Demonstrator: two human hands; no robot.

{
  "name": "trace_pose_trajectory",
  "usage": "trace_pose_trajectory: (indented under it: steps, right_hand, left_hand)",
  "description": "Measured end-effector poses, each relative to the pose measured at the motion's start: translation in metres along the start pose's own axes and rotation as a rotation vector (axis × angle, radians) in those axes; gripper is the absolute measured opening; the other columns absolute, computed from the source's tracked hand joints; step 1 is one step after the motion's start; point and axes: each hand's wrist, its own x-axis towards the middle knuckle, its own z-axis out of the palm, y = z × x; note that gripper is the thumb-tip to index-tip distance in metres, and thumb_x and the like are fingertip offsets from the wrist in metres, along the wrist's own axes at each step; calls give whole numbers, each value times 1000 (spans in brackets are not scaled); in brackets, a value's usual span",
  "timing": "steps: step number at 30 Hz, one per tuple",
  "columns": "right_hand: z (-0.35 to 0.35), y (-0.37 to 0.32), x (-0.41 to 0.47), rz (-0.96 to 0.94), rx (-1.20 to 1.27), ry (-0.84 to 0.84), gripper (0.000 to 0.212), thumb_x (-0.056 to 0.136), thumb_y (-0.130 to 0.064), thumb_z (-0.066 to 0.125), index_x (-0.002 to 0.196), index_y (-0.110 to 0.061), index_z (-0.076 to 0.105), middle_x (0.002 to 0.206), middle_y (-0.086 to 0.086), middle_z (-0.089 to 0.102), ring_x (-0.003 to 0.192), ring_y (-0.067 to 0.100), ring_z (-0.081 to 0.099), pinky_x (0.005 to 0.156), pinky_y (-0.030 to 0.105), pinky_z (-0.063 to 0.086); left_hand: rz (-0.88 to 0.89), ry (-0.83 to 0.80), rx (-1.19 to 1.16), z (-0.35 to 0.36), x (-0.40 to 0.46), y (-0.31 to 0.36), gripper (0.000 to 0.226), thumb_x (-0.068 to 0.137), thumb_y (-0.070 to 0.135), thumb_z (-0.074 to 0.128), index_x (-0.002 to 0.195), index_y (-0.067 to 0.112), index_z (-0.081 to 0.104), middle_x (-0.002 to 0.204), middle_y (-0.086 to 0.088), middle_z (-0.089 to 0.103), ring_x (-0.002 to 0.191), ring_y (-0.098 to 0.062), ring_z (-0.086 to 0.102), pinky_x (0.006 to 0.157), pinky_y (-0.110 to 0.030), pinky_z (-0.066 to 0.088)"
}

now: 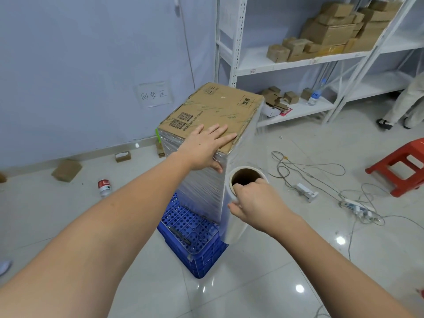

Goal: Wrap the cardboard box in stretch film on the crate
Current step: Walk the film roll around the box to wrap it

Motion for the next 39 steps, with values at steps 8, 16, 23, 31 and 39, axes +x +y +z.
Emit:
trace_pose_trajectory:
  steps: [8, 16, 23, 31, 39]
  right_hand:
    - [-2, -12, 18, 269, 44, 8, 55, 94, -65, 39, 68, -16, 44, 64, 1, 53, 57, 20, 50, 53, 34, 37]
    - [-11, -31, 36, 534, 215, -207, 39, 97, -33, 51, 64, -15, 42, 66, 3, 50, 71, 27, 57, 65, 33, 47]
    - [-2, -49, 38, 804, 79, -92, 51, 83, -66, 57, 70, -17, 51, 66, -1, 61, 58, 16, 55, 52, 30, 44]
    - [3, -47, 39, 954, 36, -28, 79, 62, -92, 48, 67, -14, 54, 58, -2, 56, 53, 16, 53, 47, 28, 38]
    - [2, -53, 23, 640, -131, -64, 59, 85, -72, 50, 59, -20, 38, 56, -6, 44, 58, 17, 46, 49, 28, 24]
  left_hand:
    - [22, 34, -21, 5, 1, -4, 122, 69, 83, 67, 163, 41, 1, 174, 2, 8, 159, -23, 10, 126, -56, 14]
    - [81, 30, -67, 5, -1, -9, 120, 73, 79, 69, 164, 35, 3, 174, -2, 7, 159, -28, 9, 126, -58, 10]
    - [289, -60, -81, -7, 4, -33, 129, 70, 73, 78, 164, 36, -1, 174, -4, 1, 159, -32, 4, 127, -57, 9]
    - [454, 74, -23, 6, 9, -76, 109, 82, 87, 42, 165, 31, -3, 173, -2, 7, 159, -28, 9, 127, -43, 4]
    - [436, 68, 36, 8, 9, -70, 95, 86, 84, 24, 164, 36, -3, 173, -5, 6, 159, -31, 12, 129, -46, 11]
